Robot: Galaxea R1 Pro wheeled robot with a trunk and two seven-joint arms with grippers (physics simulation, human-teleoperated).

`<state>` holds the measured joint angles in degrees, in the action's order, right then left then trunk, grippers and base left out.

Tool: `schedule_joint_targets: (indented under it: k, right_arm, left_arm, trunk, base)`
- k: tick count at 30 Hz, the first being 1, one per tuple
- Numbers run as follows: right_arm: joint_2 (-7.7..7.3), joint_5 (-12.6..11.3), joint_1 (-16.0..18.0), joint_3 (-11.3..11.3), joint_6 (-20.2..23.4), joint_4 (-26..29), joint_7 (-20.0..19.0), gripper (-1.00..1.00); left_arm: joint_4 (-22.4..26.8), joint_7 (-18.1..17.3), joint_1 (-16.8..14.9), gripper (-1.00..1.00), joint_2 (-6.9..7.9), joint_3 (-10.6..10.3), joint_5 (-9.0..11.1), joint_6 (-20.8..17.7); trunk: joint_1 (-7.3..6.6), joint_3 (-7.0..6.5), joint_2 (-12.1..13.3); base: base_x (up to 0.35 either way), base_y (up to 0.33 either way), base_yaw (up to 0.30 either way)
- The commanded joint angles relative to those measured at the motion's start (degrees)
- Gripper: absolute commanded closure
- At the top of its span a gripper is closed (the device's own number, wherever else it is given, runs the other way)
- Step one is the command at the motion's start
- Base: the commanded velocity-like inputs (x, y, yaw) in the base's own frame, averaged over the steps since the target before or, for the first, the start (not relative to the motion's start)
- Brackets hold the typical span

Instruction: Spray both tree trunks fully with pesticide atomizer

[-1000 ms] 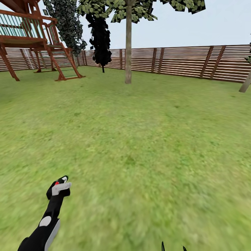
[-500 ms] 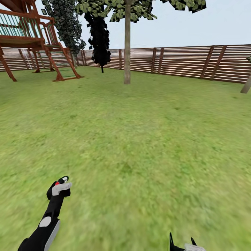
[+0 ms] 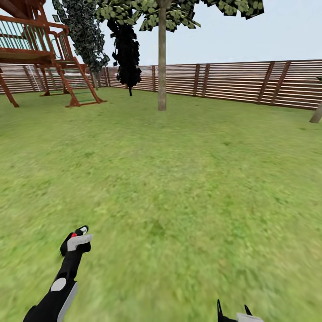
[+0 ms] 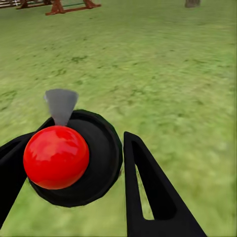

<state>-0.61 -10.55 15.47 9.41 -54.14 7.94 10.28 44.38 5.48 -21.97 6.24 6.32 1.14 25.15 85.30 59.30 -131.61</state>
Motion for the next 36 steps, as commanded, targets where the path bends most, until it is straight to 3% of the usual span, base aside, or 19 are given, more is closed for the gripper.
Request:
schedule_joint_targets:
  k: [1, 16, 36]
  right_arm:
    - [0.0, 0.0, 0.0, 0.0, 0.04, -0.02, 0.0, -1.0]
    - [0.0, 0.0, 0.02, 0.09, 0.07, -0.03, 0.0, -1.0]
    - [0.04, 0.02, 0.02, 0.09, 0.03, 0.05, -0.07, -1.0]
  left_arm:
    - [0.0, -0.03, 0.0, 1.0, 0.0, 0.04, -0.02, -0.01]
    - [0.0, -0.03, 0.0, 1.0, 0.0, 0.08, 0.01, -0.01]
    - [0.01, -0.03, 0.0, 1.0, 0.15, 0.25, 0.42, 0.01]
  trunk:
    - [0.0, -0.09, 0.0]
    - [0.0, -1.32, 0.0]
    - [0.0, -1.37, 0.0]
  base:
    - [0.303, -0.128, 0.0]
    - [0.303, -0.128, 0.0]
    - [0.316, -0.12, 0.0]
